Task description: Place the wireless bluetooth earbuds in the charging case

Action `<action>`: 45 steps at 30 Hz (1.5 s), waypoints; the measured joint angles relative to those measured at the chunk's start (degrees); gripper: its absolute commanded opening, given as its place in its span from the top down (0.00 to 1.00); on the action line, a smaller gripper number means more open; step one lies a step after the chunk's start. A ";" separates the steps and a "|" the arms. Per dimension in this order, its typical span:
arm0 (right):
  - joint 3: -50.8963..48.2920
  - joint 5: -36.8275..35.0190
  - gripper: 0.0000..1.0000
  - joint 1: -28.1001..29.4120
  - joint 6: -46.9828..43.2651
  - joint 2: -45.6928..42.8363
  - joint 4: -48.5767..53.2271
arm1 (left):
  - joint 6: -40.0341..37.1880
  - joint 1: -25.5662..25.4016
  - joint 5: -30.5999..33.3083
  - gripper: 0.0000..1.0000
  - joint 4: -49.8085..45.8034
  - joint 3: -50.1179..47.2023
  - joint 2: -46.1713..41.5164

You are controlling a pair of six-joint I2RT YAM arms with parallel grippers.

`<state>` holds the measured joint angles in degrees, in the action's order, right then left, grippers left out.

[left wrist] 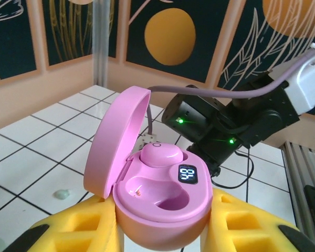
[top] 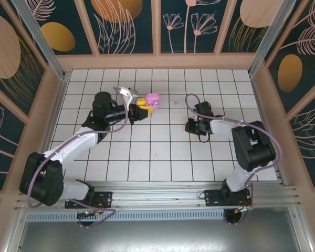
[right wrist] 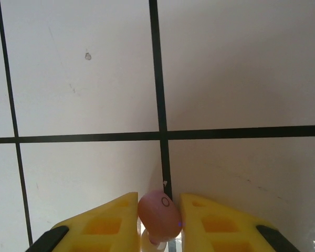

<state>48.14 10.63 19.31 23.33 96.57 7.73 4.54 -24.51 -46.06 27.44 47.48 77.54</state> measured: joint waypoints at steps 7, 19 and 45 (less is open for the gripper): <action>-1.18 1.46 0.62 -0.50 2.73 -0.81 -1.53 | 0.02 -2.01 1.07 0.97 3.10 -3.63 -0.17; -1.16 3.15 0.60 -3.50 1.16 -5.79 4.61 | 0.09 -3.48 1.81 0.97 5.84 -6.54 -1.33; 5.97 8.33 0.66 -4.96 -24.59 0.94 11.80 | 3.30 -7.76 1.57 0.96 16.06 -10.36 -0.22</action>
<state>54.11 18.96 14.35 -1.26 97.51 19.53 7.84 -32.27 -44.49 43.51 37.12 77.32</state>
